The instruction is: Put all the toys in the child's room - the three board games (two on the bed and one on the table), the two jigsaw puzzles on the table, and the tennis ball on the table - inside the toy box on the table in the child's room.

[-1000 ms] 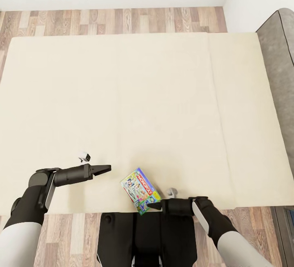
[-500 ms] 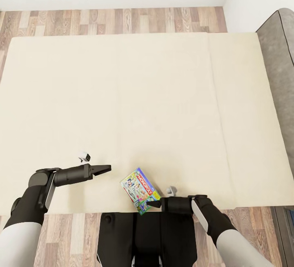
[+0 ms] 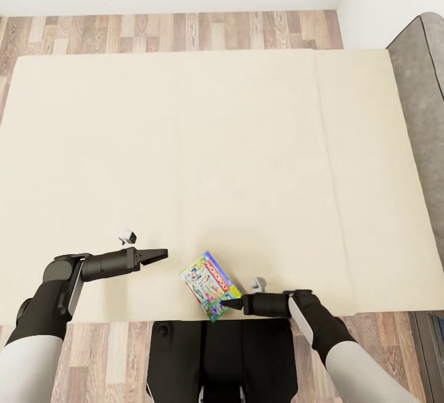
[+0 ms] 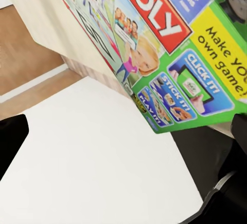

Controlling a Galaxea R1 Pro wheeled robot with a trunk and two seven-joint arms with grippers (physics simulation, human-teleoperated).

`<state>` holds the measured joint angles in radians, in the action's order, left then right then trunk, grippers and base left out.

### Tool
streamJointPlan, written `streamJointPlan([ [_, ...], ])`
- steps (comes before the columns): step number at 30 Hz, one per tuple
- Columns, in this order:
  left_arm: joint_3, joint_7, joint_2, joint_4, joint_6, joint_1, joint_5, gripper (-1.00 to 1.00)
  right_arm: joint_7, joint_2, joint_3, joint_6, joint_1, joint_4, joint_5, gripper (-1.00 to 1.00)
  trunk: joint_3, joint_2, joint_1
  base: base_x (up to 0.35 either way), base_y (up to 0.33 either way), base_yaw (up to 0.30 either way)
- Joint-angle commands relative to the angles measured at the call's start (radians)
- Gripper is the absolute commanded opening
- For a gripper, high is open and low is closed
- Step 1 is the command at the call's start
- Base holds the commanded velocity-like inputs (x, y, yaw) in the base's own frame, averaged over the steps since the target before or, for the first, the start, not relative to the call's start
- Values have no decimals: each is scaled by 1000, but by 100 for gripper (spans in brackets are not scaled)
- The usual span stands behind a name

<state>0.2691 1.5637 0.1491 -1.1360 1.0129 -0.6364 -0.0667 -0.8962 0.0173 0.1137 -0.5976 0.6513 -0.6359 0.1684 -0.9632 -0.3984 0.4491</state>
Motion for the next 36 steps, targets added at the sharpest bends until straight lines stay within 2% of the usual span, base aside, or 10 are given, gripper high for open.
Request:
streamJointPlan([
  [1, 1, 7, 0, -1, 10, 0, -7, 100, 8, 0, -5, 15, 1, -2, 13, 100, -1, -2, 1, 0, 0, 0],
  [12, 1, 7, 0, 1, 9, -1, -8, 100, 9, 9, -6, 59, 1, -4, 11, 100, -1, -2, 1, 0, 0, 0],
  [18, 0, 7, -1, 1, 8, 0, -8, 100, 22, 4, -8, 62, 1, -49, 11, 100, -1, -2, 1, 0, 0, 0],
  [22, -1, 7, -1, 1, 7, -1, -9, 100, 60, 8, -6, 47, 1, -56, 12, 100, -1, -2, 1, 0, 0, 0],
  [25, -1, 7, -2, 1, 7, 0, -10, 100, 80, 11, -5, -10, 1, -57, 8, 100, -1, -2, 1, 0, 0, 0],
  [27, -2, 7, -2, 1, 7, -1, -10, 100, 85, 11, -5, -38, 1, -58, 5, 100, -1, -2, 1, 0, 0, 0],
  [36, -1, 7, -2, 1, 7, 0, -10, 100, 83, 12, -2, -66, 1, -59, -1, 100, -1, -2, 1, 0, 0, 0],
])
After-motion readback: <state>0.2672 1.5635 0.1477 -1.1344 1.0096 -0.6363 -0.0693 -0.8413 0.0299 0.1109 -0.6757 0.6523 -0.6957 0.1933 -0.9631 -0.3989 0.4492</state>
